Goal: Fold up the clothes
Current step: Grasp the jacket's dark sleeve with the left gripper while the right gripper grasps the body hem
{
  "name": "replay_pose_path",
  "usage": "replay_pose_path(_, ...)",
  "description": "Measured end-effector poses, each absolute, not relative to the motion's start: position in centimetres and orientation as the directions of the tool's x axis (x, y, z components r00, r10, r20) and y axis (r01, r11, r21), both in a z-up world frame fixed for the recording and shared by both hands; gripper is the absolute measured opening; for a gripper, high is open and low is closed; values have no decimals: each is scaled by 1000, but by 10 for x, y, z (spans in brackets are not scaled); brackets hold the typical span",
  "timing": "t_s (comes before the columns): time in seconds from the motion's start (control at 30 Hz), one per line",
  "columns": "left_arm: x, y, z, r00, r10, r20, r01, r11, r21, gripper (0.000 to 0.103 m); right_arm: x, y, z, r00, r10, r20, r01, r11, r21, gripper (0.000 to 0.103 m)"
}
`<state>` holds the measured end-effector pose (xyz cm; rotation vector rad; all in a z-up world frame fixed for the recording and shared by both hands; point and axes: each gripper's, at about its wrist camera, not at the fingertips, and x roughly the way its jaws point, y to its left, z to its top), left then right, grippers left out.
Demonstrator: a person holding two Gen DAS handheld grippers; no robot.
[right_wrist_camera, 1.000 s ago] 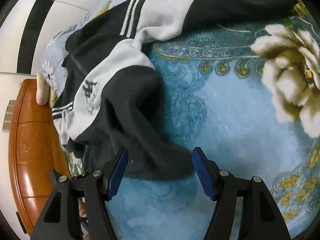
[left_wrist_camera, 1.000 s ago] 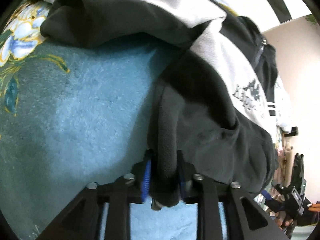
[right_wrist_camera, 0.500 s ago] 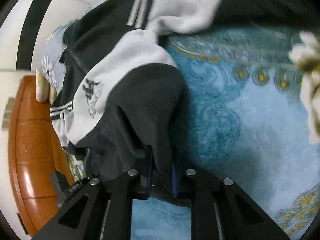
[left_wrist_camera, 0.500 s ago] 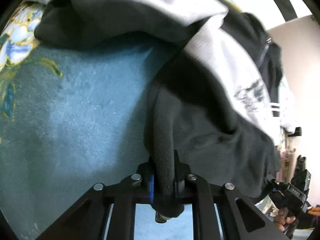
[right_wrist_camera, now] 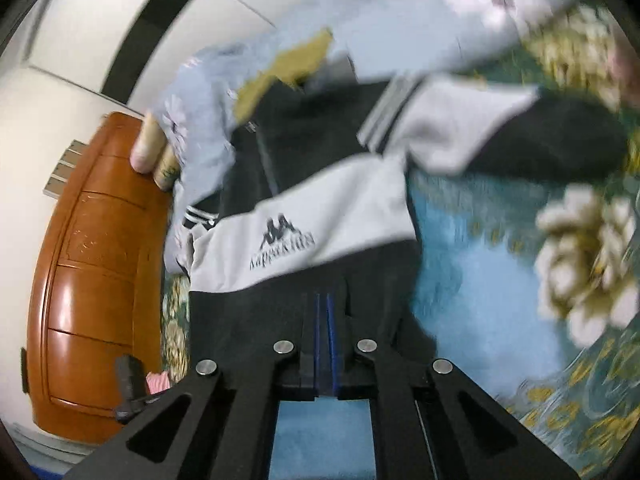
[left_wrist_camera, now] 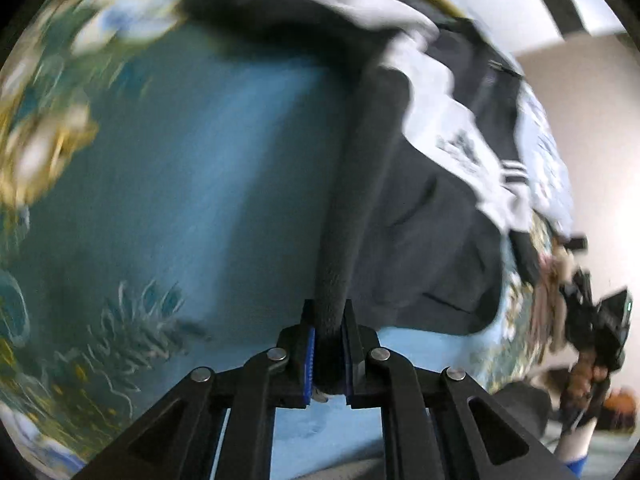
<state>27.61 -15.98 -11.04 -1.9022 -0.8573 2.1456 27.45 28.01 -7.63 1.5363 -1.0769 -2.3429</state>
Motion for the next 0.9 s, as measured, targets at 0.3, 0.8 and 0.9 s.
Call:
replay_pose_path(0.3,261,-139,-114,-212,414,-885,219,-863,-456,11,258,262,-156,-295,-415,-860,-390,-770,505,44)
replay_pose_path(0.8,286,-171,-64,-249,518,-818,175,-807,-564,9,263,243,-127,-233,-511,-827,-307,-768,561,7)
replay_pose_path(0.9,306,-180,-49,-239,462,-854,118,-859,-497,9,281,249,-106,-225,-545,-808,-247,-770,588,6)
